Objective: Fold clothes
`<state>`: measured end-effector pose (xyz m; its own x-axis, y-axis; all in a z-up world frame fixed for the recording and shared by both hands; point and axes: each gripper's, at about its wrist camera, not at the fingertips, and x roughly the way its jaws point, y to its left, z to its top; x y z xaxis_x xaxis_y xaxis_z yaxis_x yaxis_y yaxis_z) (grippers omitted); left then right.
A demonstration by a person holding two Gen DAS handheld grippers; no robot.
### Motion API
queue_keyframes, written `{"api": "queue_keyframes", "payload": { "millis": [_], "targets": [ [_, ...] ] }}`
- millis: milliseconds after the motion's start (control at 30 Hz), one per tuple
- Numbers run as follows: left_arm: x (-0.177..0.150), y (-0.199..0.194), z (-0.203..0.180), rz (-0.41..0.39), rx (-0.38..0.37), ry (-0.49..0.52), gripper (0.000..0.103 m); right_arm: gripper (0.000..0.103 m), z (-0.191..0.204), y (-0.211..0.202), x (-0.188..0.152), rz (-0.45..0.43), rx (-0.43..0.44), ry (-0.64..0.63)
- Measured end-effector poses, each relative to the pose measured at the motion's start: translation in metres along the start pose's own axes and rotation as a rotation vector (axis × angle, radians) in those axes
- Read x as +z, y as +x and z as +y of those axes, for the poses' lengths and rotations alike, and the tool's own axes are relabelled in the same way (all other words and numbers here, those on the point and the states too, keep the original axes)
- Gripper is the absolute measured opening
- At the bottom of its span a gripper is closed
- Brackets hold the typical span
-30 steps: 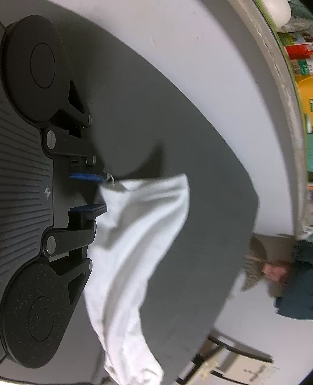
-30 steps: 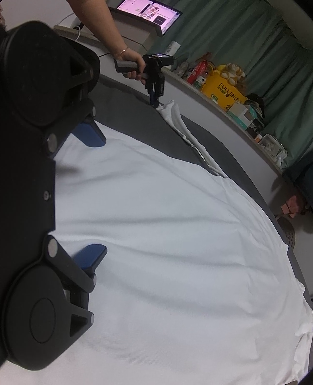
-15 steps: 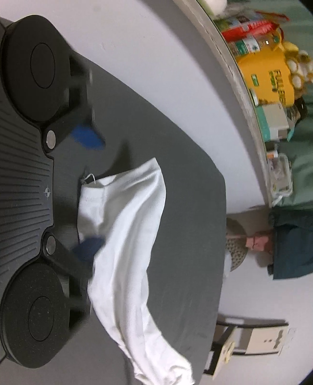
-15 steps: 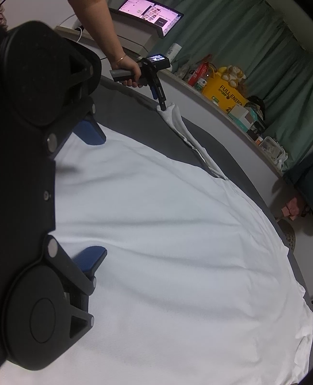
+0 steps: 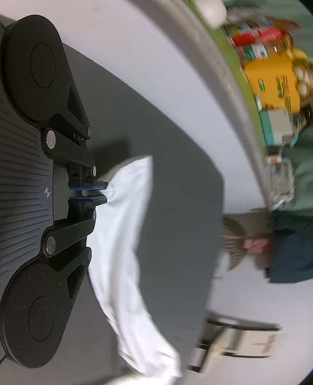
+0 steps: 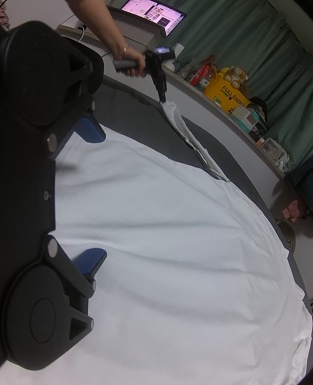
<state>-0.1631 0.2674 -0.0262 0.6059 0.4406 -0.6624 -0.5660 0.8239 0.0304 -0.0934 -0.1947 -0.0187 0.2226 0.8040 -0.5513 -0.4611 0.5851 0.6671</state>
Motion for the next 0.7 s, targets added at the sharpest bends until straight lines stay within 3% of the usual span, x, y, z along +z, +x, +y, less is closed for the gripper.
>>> {"api": "queue_keyframes", "payload": {
  "millis": [100,200,300,500,600,700],
  "targets": [
    [0.017,-0.046,0.004,-0.039,-0.040,-0.085,0.004,0.096,-0.002,-0.001,0.000,-0.002,0.002,-0.003],
    [0.016,-0.075,-0.004,-0.027,-0.023,-0.021,0.004,0.096,-0.002,-0.001,-0.001,-0.003,0.002,-0.010],
    [0.000,-0.062,-0.009,0.037,0.042,0.076,0.004,0.097,-0.001,-0.001,0.000,-0.004,0.000,-0.011],
    [-0.029,0.003,0.016,0.151,0.181,0.050,0.003,0.095,0.003,-0.004,0.001,-0.008,-0.007,-0.009],
    [-0.035,0.005,0.027,0.126,0.200,-0.009,0.003,0.086,0.022,-0.008,0.003,-0.055,-0.029,-0.121],
    [-0.036,-0.020,0.016,0.016,0.155,-0.006,0.004,0.086,0.069,0.001,0.012,-0.117,-0.121,-0.486]
  ]
}}
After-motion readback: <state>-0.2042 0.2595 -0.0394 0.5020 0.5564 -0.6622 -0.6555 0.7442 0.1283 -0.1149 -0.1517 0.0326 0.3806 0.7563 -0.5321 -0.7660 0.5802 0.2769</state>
